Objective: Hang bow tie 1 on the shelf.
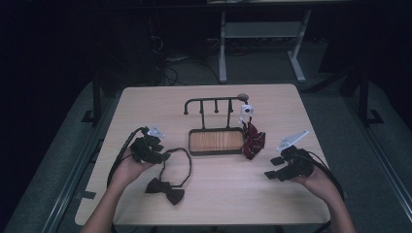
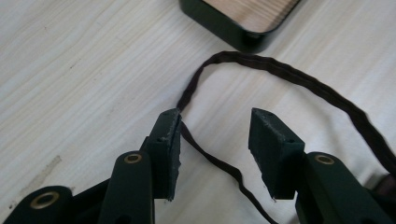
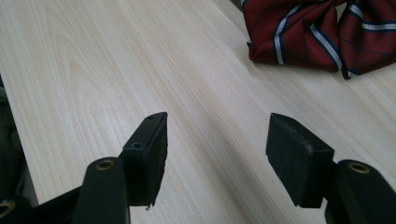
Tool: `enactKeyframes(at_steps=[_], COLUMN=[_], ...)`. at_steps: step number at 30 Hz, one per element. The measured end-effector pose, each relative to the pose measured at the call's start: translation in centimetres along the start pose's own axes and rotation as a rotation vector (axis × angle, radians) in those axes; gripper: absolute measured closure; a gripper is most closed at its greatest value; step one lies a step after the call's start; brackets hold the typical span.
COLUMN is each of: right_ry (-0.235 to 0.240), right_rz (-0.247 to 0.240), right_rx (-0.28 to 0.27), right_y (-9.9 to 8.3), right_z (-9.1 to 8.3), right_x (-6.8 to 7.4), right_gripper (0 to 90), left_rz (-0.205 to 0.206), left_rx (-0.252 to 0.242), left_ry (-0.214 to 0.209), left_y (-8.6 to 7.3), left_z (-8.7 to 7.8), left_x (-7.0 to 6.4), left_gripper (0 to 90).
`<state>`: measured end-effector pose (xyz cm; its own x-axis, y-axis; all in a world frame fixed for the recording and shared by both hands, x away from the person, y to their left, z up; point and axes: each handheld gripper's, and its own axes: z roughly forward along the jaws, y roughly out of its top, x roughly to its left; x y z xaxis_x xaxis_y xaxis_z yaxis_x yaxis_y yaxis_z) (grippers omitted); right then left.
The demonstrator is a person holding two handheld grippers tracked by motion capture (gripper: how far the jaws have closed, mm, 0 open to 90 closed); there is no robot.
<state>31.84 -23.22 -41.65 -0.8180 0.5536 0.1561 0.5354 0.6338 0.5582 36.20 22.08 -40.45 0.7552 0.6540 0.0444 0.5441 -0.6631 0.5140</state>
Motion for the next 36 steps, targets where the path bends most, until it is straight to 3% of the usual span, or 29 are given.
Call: enactKeyframes(at_steps=[5,9,17,36], right_ry=[0.002,0.0,-0.006,-0.005], right_rz=[0.005,0.005,0.004,0.011], right_rx=[0.003,0.007,0.003,-0.006], right_y=[-0.1,-0.2,-0.3,-0.2], right_z=[0.1,0.3,0.1,-0.2], right_x=[-0.1,-0.2,-0.2,-0.1], right_gripper=[38.4,38.4,38.3,37.3], left_rz=[0.009,-0.006,-0.035,-0.047], left_rx=[0.039,0.07,0.11,0.171], left_ry=[0.003,0.006,0.003,-0.021], left_y=[0.7,1.1,1.1,1.0], left_z=[0.8,1.7,3.1,4.6], left_x=[0.6,1.3,2.2,2.6], left_gripper=[57.8,64.1,64.1,73.8])
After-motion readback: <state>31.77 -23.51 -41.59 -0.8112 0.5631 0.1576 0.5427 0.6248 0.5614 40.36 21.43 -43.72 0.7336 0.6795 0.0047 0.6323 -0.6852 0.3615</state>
